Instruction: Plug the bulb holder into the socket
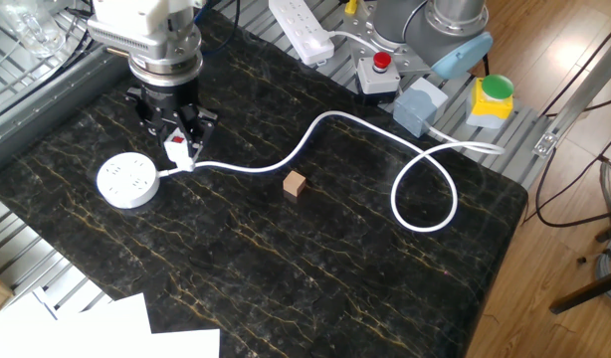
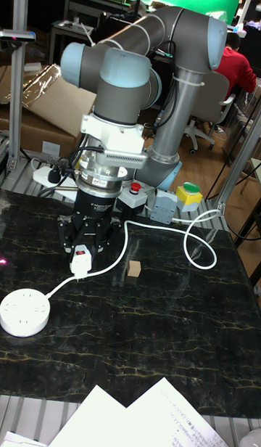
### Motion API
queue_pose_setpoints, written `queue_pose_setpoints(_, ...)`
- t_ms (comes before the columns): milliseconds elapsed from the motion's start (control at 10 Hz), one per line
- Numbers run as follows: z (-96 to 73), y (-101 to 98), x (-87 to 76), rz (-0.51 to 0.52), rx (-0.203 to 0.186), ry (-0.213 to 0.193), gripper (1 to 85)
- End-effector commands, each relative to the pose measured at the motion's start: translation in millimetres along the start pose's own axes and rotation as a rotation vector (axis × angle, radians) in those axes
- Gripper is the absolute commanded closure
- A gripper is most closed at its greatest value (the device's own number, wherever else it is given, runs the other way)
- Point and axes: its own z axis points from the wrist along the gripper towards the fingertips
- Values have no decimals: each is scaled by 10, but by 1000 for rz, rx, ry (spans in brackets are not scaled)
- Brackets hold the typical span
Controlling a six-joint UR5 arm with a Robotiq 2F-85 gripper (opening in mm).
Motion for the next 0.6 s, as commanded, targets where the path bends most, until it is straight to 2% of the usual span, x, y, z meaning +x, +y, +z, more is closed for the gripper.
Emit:
queue_pose_setpoints(0,10,-56,-37,25,10,-12,847)
queue_pose_setpoints(100,8,-145,-30,23,44,-10,847)
queue_pose_setpoints(300,9,-121,-24,123,35,-9,847)
queue_pose_setpoints(500,3,-193,-122,180,58,-51,847)
